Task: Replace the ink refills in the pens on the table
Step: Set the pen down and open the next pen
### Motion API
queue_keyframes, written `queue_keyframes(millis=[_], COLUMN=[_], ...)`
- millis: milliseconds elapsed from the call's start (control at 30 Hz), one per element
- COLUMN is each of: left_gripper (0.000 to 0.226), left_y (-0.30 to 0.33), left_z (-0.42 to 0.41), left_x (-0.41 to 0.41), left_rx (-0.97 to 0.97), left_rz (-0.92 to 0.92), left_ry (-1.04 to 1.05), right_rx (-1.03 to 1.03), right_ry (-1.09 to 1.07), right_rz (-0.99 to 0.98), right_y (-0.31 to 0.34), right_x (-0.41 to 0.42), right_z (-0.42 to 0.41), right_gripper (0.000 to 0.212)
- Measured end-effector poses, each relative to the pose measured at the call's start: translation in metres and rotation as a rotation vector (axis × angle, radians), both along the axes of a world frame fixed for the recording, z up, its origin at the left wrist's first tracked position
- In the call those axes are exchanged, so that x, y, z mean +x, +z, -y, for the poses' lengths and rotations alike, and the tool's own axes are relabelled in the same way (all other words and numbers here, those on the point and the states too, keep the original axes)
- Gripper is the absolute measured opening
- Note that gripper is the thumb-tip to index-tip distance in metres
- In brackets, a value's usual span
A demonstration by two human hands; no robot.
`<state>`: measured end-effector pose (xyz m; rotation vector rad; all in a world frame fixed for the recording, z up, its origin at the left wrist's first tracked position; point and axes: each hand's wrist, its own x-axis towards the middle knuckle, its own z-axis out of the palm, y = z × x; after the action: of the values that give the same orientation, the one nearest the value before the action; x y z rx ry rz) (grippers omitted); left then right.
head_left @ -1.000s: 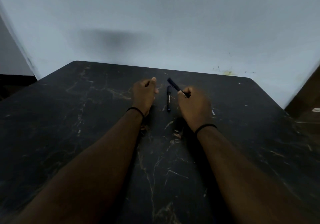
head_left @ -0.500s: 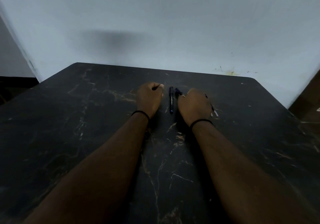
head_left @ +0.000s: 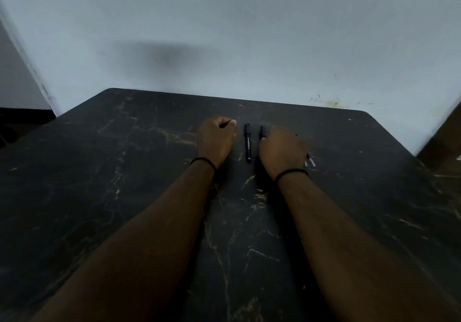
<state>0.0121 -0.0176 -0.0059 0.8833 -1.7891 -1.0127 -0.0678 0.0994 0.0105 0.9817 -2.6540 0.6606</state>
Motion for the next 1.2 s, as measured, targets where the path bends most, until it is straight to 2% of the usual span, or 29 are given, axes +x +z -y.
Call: queue_keyframes(millis=[300,500,1200], left_gripper=[0.020,0.022,0.031], left_y=[0.001,0.001,0.002], left_z=[-0.001,-0.002,-0.003], left_x=[0.002,0.001,0.000], left_rx=[0.019,0.014,-0.023], left_rz=[-0.020,0.003,0.029], left_ry=[-0.014,-0.019,-0.017], right_rx=[-0.029,-0.045,-0.061], right_ry=[0.005,0.029,0.100], right_rz=[0.054,0.153,0.088], right_y=[-0.001,0.000,0.001], right_x=[-0.002,0.003,0.006], right_z=[-0.008,-0.015,-0.006], right_gripper=[0.033,0.027,0.029])
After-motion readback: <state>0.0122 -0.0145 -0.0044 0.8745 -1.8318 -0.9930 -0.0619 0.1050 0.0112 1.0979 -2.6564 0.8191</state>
